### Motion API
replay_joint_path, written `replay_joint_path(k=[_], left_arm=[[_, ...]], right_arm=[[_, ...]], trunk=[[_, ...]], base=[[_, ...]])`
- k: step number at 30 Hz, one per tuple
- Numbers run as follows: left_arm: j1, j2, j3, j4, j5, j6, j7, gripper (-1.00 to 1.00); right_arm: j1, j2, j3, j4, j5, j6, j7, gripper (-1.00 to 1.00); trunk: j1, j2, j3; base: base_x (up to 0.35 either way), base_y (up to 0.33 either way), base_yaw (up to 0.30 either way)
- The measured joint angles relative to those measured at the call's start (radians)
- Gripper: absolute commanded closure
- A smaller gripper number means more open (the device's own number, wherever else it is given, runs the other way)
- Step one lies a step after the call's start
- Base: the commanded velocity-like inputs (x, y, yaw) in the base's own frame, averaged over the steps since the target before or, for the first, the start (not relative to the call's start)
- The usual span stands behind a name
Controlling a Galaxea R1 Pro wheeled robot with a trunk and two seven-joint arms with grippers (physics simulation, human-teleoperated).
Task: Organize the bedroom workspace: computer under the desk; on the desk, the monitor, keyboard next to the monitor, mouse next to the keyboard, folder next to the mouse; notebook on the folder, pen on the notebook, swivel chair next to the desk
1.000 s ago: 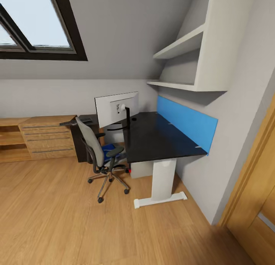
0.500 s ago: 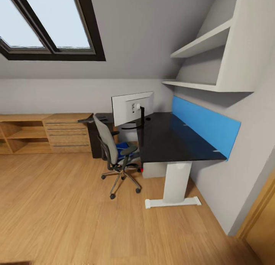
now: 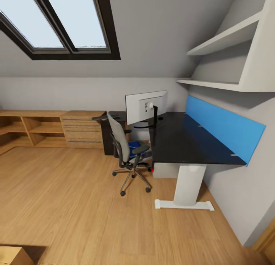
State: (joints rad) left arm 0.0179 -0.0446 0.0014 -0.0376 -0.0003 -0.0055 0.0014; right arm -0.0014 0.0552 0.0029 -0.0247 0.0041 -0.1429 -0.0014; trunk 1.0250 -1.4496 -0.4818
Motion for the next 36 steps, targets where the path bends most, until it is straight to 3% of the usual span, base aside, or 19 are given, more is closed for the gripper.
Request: replay_joint_path(k=[14,28,36], left_arm=[[0.0,0.0,0.0,-0.001,0.0,-0.003,-0.003,-1.0],[0.0,0.001,0.0,-0.006,-0.002,-0.048,0.0,-1.0],[0.0,0.008,0.001,-0.048,-0.001,-0.051,0.001,-1.0]], right_arm=[[0.0,-0.001,0.0,0.0,0.0,0.0,0.0,-1.0],[0.0,-0.004,-0.001,-0.003,0.0,0.0,0.0,-1.0],[0.0,-0.004,-0.001,-0.003,0.0,0.0,0.0,-1.0]], trunk=[[0.0,0.0,-0.006],[0.0,0.0,-0.007],[-0.001,0.0,-0.007]], base=[[0.105,0.066,0.053],[0.063,0.002,0.001],[0.254,0.0,0.0]])
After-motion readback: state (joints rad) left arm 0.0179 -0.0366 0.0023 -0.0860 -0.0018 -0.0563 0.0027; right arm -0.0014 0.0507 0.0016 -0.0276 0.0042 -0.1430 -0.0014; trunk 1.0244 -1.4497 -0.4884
